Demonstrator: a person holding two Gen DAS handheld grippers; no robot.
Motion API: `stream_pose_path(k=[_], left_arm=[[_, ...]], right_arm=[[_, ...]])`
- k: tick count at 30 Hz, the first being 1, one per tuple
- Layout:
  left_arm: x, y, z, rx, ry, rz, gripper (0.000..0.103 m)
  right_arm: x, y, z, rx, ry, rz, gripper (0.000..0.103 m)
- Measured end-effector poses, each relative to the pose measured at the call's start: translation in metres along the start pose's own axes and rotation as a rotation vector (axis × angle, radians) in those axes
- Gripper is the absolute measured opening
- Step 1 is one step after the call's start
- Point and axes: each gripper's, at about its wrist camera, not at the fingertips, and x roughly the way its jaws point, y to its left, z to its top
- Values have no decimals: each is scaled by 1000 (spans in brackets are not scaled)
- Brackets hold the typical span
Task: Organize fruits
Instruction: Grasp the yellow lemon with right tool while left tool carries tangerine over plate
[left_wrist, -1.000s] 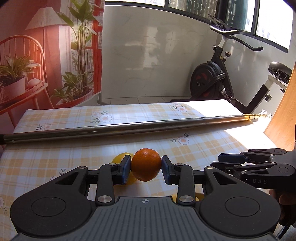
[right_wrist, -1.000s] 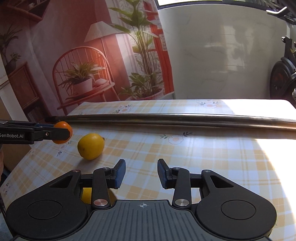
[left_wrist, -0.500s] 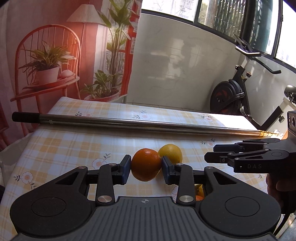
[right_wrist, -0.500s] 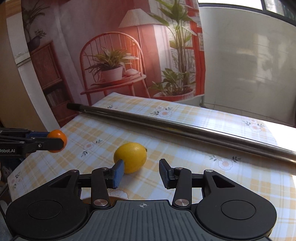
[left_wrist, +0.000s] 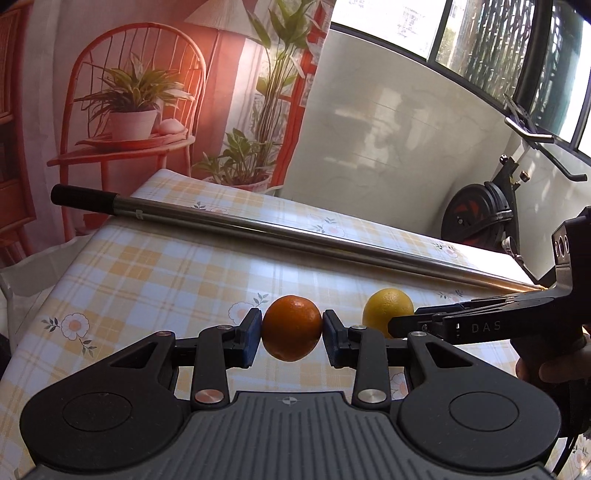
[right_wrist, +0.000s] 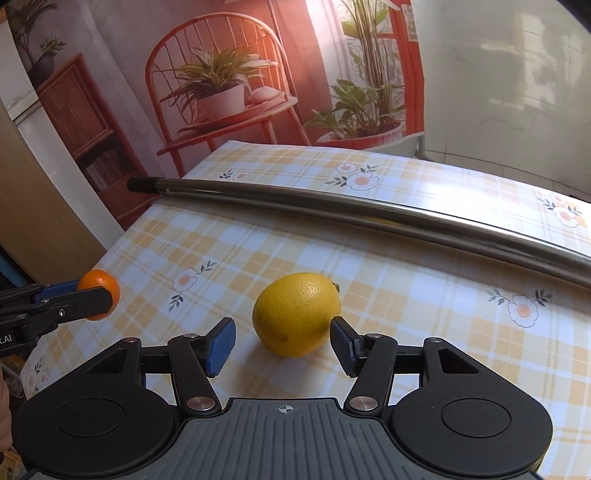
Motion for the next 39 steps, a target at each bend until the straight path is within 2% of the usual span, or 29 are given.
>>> stream_pose_path(k=[3,7,12,16,23,30,39], left_arm=[[1,3,-1,-17,-3,2,38],[2,5,-6,-26,3,-1,38],[3,4,-7,-32,4,-14,38],[4,3,-7,-32,5,-23,38],[4,-3,-10,-22,12,-33,38],[-1,-11,-9,0,19,-45,38],[-11,-31,-11,47,21,-52,38]], right_arm=[[9,-6,6,71,13,10,60],[16,-13,13,125,18,16,61],[23,-8,15,95,33,-16,59],[30,-6,15,92,55,-38,51],[33,-8,9,118,49,-33,50],[21,-7,1,104,36,-30,50],[-27,-4,-14,49,-48,1,50]])
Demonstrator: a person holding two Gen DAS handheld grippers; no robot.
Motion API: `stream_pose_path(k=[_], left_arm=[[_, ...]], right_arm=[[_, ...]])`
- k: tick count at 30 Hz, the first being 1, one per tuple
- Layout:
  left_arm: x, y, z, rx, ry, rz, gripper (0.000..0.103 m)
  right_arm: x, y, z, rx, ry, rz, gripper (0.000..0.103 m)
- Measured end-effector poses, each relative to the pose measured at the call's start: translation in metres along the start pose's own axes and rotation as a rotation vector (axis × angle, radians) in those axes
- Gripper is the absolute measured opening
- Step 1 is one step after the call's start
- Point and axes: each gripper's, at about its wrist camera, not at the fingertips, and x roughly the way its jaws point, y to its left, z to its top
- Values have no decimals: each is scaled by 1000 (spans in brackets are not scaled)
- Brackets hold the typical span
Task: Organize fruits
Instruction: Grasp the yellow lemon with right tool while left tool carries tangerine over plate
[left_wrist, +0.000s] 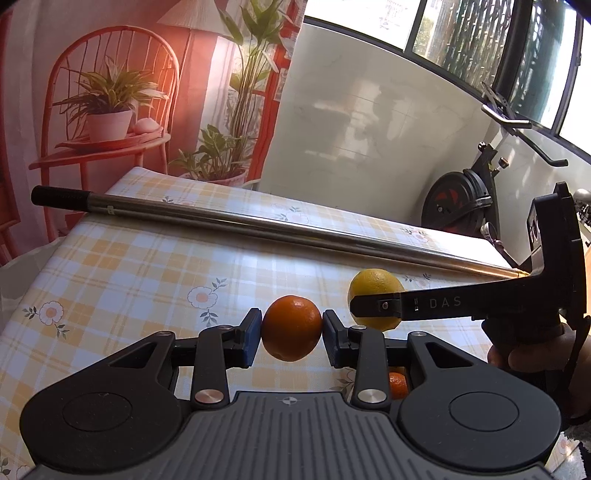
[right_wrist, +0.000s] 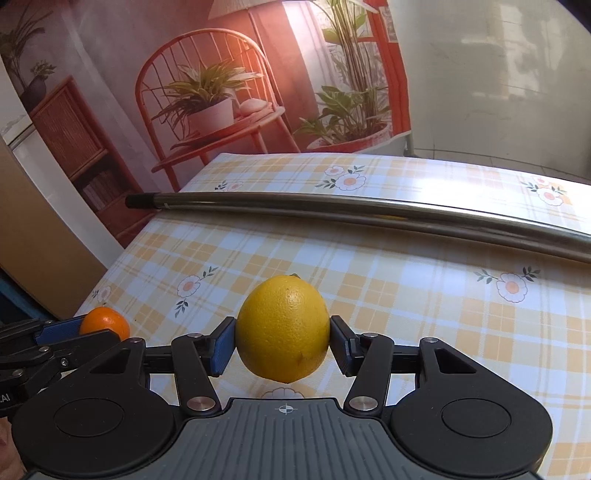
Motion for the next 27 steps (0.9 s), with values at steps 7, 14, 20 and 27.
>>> stream_pose_path(k=[7,14,20,27], left_arm=[[-13,-21,-3,33,11,-31,38],[-28,-47,-19,65,45,-89,38],[-30,-67,-33,104,86,-120,38],[-32,-82,-48,132,128,-137,38]], right_arm=[[-52,0,-19,-65,-68,-2,50],[-102,-14,-50,-46,-132,7,50],[-131,-28,-80,-19,-151,-13,50],[-153,-31,-108,-20,-160,-6,50]])
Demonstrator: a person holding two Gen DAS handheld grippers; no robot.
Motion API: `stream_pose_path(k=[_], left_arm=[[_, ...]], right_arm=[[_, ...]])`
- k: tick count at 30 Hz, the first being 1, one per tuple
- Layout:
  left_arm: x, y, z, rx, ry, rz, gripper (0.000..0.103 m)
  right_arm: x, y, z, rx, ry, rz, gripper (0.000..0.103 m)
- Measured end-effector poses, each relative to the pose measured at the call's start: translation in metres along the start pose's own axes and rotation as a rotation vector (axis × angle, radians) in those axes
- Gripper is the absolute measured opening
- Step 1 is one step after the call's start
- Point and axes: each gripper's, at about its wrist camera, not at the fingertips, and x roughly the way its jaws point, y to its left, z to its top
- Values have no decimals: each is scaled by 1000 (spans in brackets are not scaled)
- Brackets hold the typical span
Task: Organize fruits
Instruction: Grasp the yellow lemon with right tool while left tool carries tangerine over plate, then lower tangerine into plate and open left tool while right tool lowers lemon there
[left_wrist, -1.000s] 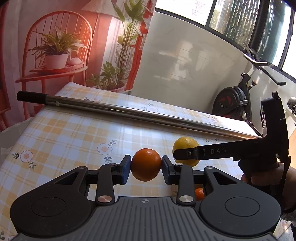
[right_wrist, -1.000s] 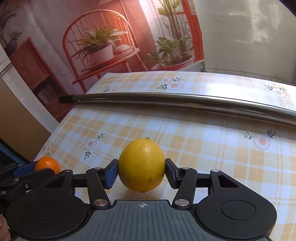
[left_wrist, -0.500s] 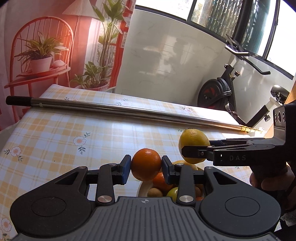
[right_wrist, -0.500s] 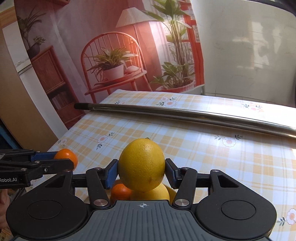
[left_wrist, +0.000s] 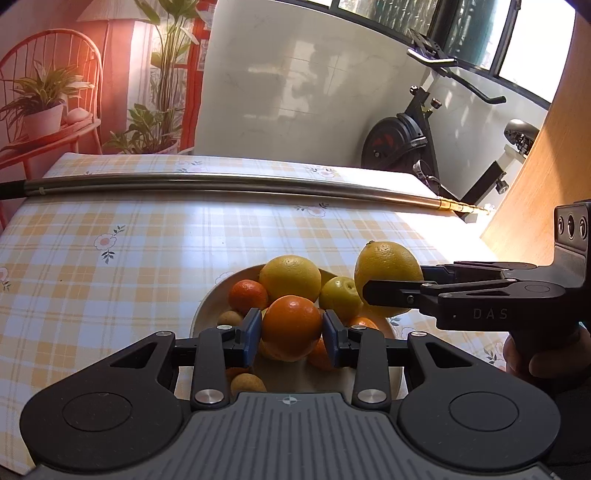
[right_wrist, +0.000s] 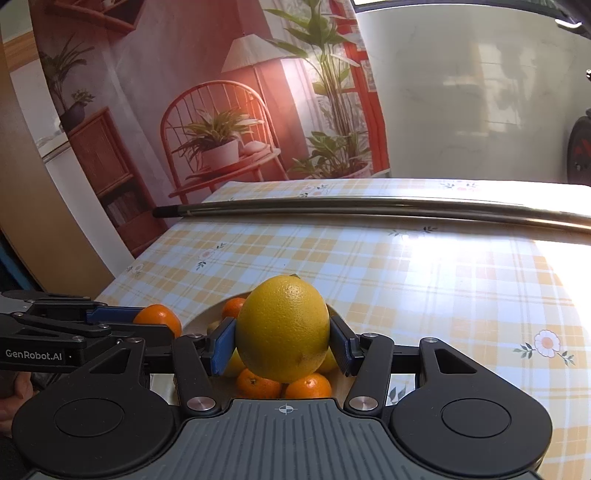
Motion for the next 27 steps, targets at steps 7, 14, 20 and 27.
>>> stream_pose_path(k=[7,14,20,27], left_arm=[[7,-3,-5,4,43,-7,37],[22,-3,-10,25,112,-6,37],[36,-4,-13,65,151,0,37],[46,-3,-15,72,170,3,37]], right_arm=[[-14,-2,-13,11,-13,6,50],[-12,-8,-21,32,6,14,50],[-8,-12,-26,49,15,11,50],[-4,-14,-27,57,24,12,50]])
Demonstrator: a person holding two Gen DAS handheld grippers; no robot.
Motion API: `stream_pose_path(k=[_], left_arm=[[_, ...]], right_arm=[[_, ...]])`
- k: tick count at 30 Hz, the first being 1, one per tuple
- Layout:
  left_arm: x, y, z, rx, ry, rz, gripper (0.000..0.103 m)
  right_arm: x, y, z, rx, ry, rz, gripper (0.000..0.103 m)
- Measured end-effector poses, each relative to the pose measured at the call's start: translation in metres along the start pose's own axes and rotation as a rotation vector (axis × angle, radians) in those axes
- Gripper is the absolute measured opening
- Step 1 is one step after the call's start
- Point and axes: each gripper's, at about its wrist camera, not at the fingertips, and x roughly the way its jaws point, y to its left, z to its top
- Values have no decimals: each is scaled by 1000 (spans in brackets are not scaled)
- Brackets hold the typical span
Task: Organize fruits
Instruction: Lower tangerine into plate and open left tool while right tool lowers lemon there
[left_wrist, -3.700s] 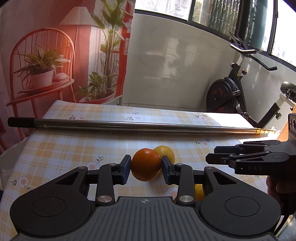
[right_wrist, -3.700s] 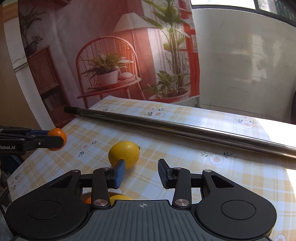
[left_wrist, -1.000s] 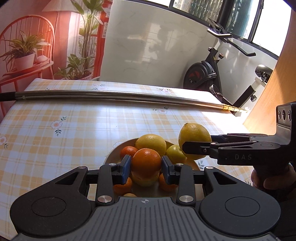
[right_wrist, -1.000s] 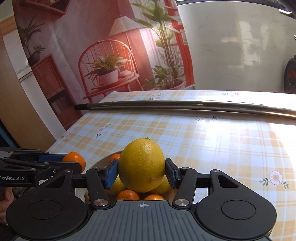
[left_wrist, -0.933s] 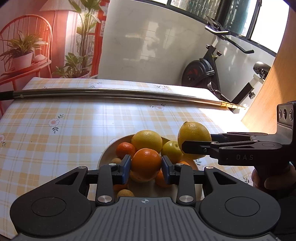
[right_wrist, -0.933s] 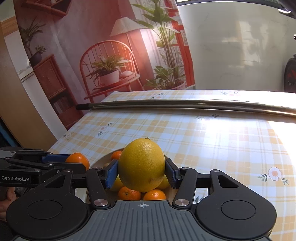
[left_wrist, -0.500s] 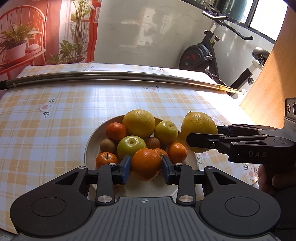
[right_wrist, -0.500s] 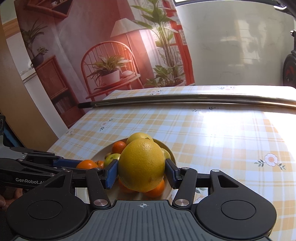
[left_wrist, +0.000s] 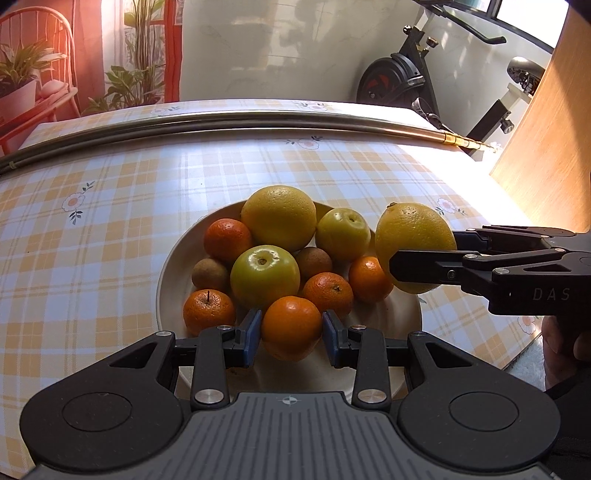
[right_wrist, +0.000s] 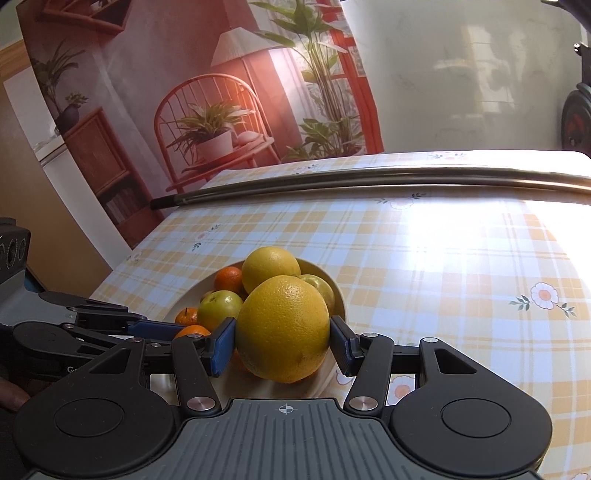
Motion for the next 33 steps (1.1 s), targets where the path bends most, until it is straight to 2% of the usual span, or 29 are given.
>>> stream_pose_path(k=[12,17,22,30,33], left_arm=[[-1,-2,1,-4,-24,9,37],[-14,-4,1,-11,-71,26,38],[-29,3,2,-66,-118,69,52],[-47,8,1,-126,-189,113,73],[-49,15,-1,-146,-195,117,73]], right_arm=[[1,-2,-1,2,7,-1,50],[1,0,0,-10,17,0,50],[2,6,-3,-25,64,33,50],[7,13,-5,-20,131,35,50],[11,19,-5,-40,153,49,50]])
